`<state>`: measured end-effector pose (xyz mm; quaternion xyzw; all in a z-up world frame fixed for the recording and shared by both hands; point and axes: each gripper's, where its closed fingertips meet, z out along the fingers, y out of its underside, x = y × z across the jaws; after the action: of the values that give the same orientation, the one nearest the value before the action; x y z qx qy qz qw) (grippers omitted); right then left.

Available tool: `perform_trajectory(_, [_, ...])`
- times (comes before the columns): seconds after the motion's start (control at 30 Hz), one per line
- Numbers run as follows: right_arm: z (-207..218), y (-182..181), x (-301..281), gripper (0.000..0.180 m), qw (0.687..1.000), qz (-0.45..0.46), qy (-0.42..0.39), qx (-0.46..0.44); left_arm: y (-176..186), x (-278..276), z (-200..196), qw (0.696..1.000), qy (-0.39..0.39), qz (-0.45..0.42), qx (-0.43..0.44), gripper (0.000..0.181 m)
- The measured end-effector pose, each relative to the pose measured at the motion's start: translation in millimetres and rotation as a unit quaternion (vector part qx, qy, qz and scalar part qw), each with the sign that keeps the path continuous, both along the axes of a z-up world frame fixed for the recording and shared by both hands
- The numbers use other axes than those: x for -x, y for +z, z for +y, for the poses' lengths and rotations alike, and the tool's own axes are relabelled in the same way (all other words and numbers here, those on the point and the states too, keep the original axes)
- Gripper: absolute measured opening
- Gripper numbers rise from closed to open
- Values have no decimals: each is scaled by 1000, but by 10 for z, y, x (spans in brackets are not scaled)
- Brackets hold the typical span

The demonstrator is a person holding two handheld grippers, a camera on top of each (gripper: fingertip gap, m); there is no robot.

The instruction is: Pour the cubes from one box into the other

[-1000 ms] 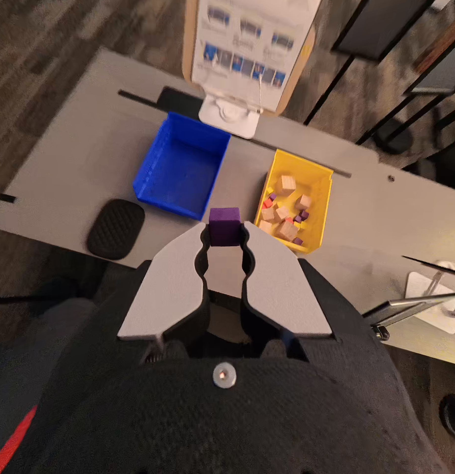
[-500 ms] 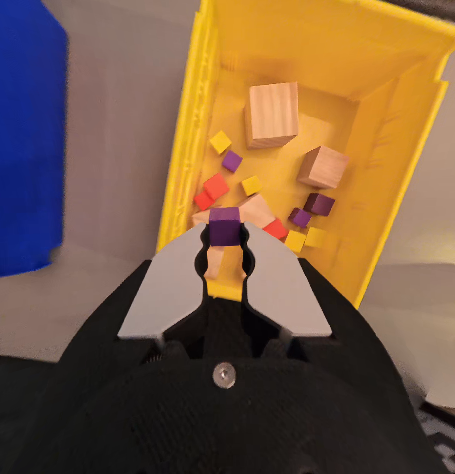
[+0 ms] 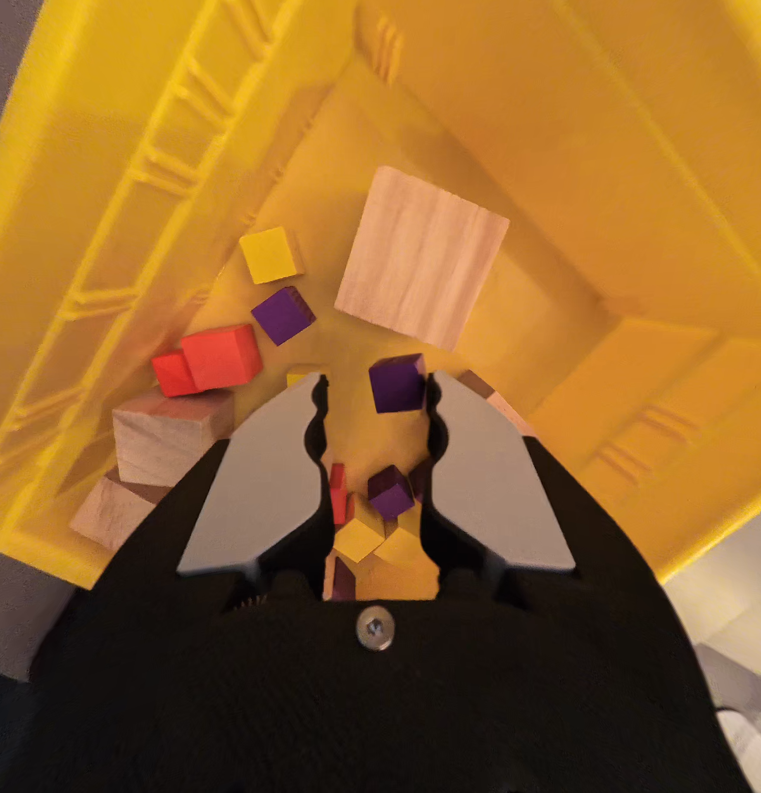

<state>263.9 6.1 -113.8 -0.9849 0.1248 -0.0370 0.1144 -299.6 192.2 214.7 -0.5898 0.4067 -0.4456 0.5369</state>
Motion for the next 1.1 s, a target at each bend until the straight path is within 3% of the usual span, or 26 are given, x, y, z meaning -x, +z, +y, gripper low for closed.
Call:
perform_trajectory(0.1, [-70, 160, 64, 48, 997, -43, 52, -20, -274, -156, -293, 999, 41, 11, 29, 63])
perform_trajectory(0.23, [-72, 716, 261, 45, 987, -70, 80, -122, -631, -521, -454, 992, 41, 36, 115, 61])
perform_trajectory(0.37, [-364, 1055, 292, 45, 977, -104, 40, -183, -836, -856, -492, 990, 50, 73, 113, 59])
perform_trajectory(0.57, [-785, 1176, -50, 50, 971, -112, -79, -197, -1140, -1331, -408, 981, 29, 134, 137, 60])
perform_trajectory(0.67, [-920, 1082, -228, 50, 967, -113, -118, -195, -1327, -1429, -157, 976, 41, 188, 103, 61])
perform_trajectory(0.8, [-953, 759, -353, 56, 969, -51, -160, -181, -1696, -1439, 486, 962, 73, 254, 66, 64])
perform_trajectory(0.97, [-1006, 513, -583, 57, 968, -59, -199, -139, -2019, -1803, 1101, 952, 11, 288, 105, 67])
perform_trajectory(1.1, [-1028, 407, -616, 57, 971, -32, -217, -99, -1916, -2129, 1366, 954, -31, 285, 86, 64])
